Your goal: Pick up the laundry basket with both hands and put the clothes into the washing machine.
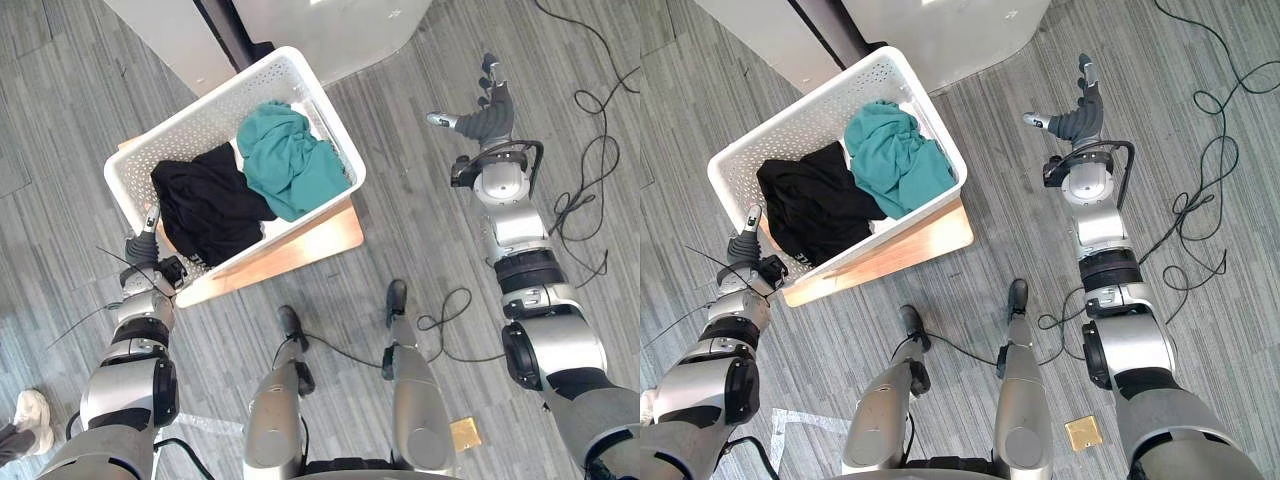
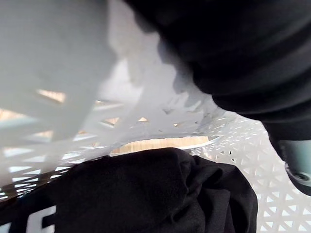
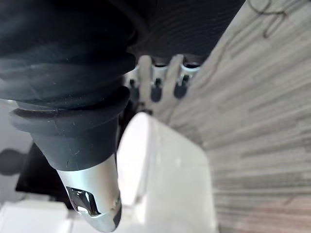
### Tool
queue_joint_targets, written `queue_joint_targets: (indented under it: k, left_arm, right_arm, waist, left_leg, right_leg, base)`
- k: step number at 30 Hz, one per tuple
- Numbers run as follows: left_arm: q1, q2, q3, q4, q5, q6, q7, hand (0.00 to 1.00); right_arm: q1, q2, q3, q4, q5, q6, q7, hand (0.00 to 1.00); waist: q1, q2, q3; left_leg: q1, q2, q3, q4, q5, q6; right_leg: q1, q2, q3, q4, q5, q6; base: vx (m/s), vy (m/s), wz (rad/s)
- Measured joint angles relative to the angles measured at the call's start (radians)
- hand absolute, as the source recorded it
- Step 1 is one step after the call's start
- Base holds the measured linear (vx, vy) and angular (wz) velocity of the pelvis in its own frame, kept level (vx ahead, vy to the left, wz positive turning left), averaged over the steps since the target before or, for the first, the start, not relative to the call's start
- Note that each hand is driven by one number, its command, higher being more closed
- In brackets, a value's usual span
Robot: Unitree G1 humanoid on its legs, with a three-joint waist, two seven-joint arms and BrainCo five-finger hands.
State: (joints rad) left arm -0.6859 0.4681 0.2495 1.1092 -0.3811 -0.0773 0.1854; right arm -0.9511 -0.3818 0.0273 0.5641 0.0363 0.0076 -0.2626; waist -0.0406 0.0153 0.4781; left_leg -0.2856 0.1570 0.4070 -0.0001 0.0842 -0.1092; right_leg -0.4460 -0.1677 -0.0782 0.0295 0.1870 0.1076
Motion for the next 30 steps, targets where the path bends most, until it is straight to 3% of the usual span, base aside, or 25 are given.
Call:
queue_joint_targets:
  k: [6,16,30]
  left_arm:
    - [0.009,0.003,0.008,0.000,0.003,0.000,0.000,0.00]
    - [-0.012,0.004,-0.004,0.000,0.004,-0.001,0.004,0.00]
    - [-0.078,0.000,-0.049,-0.022,0.002,-0.021,0.018,0.00]
  right_arm:
    - [0.020,0.008,0.033,-0.081,0.001,-0.002,0.006,0.00]
    - [0.024,0.104,0.141,-0.073,-0.008,-0.004,0.048,0.00]
    - [-0.087,0.187,0.177,0.109,-0.039,-0.001,0.050,0.00]
  waist:
    - [0.001,0.000,0.000]
    - [0.007,-0.001,0.001]
    - [0.032,-0.001,0.000]
  left_leg:
    - [0.001,0.001,0.007,0.000,0.000,0.000]
    - [-0.015,0.002,-0.008,0.000,0.001,0.000]
    - [-0.064,-0.003,-0.051,-0.041,0.054,0.001]
  right_leg:
    - [-0.006,0.003,0.004,0.002,0.000,0.000]
    - [-0.012,0.002,-0.005,0.002,0.000,0.000]
    - [-0.048,-0.003,-0.050,0.004,0.005,-0.005]
  base:
    - [0.01,-0.010,-0.03]
    - [0.00,-0.002,0.04]
    - [0.00,-0.005,0.09]
